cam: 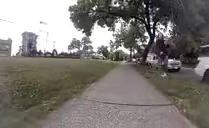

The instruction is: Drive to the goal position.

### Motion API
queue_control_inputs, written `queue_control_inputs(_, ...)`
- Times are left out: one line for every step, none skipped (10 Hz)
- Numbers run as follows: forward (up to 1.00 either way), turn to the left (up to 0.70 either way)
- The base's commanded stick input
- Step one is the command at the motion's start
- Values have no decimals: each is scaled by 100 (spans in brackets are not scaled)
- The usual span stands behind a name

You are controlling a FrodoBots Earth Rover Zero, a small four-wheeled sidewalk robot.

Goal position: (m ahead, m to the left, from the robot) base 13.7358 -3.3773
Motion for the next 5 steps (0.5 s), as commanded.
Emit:
queue_control_inputs(70,0)
queue_control_inputs(70,0)
queue_control_inputs(70,0)
queue_control_inputs(70,0)
queue_control_inputs(70,0)
